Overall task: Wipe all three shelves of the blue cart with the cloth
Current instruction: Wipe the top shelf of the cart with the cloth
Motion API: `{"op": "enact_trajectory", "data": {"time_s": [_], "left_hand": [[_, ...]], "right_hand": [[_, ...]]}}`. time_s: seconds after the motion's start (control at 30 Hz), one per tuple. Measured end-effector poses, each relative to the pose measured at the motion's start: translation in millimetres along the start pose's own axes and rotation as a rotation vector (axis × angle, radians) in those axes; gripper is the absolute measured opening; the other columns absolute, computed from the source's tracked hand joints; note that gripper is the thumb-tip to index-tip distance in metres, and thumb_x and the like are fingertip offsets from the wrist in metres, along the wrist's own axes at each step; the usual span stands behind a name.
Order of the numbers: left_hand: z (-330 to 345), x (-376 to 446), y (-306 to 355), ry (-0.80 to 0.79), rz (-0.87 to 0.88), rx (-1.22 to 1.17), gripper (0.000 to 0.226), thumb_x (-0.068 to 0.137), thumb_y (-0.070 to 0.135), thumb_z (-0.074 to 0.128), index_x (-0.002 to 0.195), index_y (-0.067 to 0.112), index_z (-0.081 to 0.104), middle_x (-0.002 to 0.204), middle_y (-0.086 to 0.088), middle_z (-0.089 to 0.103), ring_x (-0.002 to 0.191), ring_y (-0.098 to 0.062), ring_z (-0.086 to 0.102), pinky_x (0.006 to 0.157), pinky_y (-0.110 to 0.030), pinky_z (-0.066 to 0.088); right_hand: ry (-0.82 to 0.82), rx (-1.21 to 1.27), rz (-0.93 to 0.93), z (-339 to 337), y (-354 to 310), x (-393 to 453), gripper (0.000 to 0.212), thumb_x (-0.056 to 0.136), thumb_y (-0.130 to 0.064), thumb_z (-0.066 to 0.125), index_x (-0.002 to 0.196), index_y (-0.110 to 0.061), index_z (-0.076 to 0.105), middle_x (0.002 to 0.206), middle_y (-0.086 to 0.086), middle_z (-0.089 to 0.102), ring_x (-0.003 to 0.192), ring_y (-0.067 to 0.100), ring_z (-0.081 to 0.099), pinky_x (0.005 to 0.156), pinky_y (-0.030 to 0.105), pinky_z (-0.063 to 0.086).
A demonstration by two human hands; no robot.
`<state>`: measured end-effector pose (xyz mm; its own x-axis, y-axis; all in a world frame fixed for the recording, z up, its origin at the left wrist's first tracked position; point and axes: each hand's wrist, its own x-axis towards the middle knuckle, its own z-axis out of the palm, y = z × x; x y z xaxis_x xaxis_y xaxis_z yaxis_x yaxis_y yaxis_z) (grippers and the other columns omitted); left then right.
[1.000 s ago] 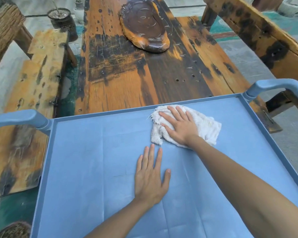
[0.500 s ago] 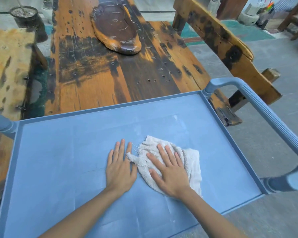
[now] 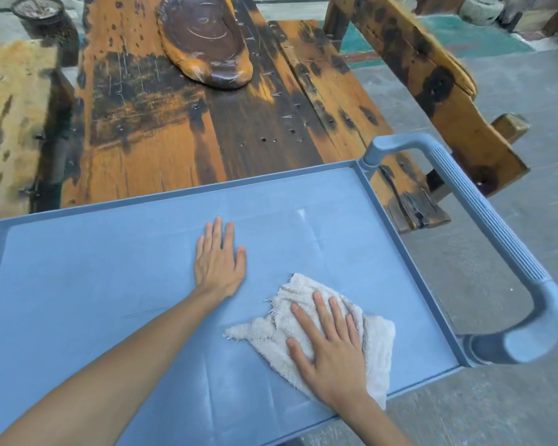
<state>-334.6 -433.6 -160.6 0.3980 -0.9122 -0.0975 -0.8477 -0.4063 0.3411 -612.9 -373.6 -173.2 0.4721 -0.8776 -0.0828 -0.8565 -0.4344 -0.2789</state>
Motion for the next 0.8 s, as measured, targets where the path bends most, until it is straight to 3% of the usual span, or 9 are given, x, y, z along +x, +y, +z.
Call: {"op": "enact_trajectory", "data": {"time_s": [0.33, 0.57, 0.8], "left_hand": [[16.5, -0.7, -9.5, 0.120, 0.017, 0.011, 0.065, 0.097, 0.042, 0.021, 0.157, 0.017, 0.028, 0.166, -0.004, 0.017, 0.154, -0.022, 0.011, 0.124, -0.041, 0.010], [21.8, -1.2, -16.4, 0.116, 0.049, 0.013, 0.069, 0.096, 0.052, 0.035, 0.158, 0.024, 0.025, 0.167, 0.000, 0.012, 0.155, -0.017, 0.004, 0.124, -0.038, 0.008], [18.9, 0.9, -13.6, 0.118, 0.046, -0.026, 0.065, 0.097, 0.051, 0.034, 0.156, 0.026, 0.028, 0.167, 0.002, 0.013, 0.155, -0.017, 0.002, 0.124, -0.040, 0.011]], "right_hand": [[-0.016, -0.016, 0.154, -24.9, 47.8, 109.9, 0.064, 0.095, -0.072, 0.016, 0.158, -0.059, 0.016, 0.174, -0.013, -0.001, 0.162, 0.019, -0.002, 0.129, 0.046, 0.002], [0.001, 0.009, 0.231, -35.0, 66.9, 236.2, 0.064, 0.096, -0.070, 0.016, 0.159, -0.058, 0.010, 0.175, -0.008, -0.004, 0.161, 0.022, -0.006, 0.128, 0.048, -0.005], [0.010, 0.031, 0.282, -43.8, 62.3, 321.8, 0.062, 0.099, -0.067, 0.021, 0.156, -0.045, 0.028, 0.176, 0.004, 0.000, 0.161, 0.027, -0.005, 0.128, 0.049, -0.005]]}}
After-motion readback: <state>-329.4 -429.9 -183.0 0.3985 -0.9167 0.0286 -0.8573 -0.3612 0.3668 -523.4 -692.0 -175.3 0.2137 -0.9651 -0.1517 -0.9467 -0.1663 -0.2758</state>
